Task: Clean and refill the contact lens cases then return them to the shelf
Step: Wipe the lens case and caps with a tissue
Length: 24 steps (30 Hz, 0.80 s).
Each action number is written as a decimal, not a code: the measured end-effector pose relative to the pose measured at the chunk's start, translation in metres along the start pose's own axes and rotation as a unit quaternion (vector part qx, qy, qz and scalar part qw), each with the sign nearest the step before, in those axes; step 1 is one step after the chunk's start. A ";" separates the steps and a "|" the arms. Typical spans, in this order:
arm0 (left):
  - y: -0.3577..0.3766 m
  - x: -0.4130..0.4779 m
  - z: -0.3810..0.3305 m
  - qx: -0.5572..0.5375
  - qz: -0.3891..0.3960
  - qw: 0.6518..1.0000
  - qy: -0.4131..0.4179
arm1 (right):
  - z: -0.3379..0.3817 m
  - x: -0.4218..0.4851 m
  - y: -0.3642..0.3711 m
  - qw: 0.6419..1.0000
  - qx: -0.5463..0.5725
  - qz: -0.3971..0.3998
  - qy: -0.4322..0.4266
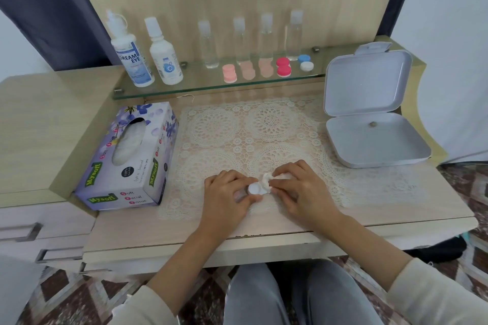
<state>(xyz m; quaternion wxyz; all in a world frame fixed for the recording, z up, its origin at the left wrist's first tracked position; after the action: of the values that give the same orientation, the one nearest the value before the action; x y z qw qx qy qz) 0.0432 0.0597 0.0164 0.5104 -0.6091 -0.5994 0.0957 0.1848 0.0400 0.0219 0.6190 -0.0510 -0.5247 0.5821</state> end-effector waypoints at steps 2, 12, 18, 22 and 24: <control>0.001 0.000 0.000 0.000 0.000 1.000 0.004 | -0.001 0.001 -0.001 1.000 0.012 0.000 0.002; 0.002 -0.001 0.000 -0.008 0.009 1.000 0.013 | 0.003 -0.003 0.002 0.999 0.018 0.015 0.029; 0.002 -0.001 0.000 -0.023 0.009 1.000 0.017 | 0.001 -0.004 -0.001 1.000 0.003 -0.001 0.010; 0.003 -0.001 0.000 -0.020 0.011 1.000 0.016 | -0.001 -0.003 -0.002 1.000 0.019 -0.002 0.012; 0.002 -0.002 0.000 -0.021 0.012 1.000 0.017 | -0.001 -0.002 -0.002 1.000 0.020 0.001 0.023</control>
<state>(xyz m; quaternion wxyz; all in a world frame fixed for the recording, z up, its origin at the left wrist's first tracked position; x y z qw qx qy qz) 0.0442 0.0590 0.0140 0.5066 -0.6284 -0.5850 0.0792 0.1874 0.0381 0.0213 0.6312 -0.0522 -0.4986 0.5918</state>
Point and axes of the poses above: each hand's wrist, its own x-axis towards the middle knuckle, its own y-axis out of the palm, z = x × y, the point moved 7 cm from there along x, towards the middle knuckle, and after that the axes turned 5 degrees about x, right-handed, at the moved point
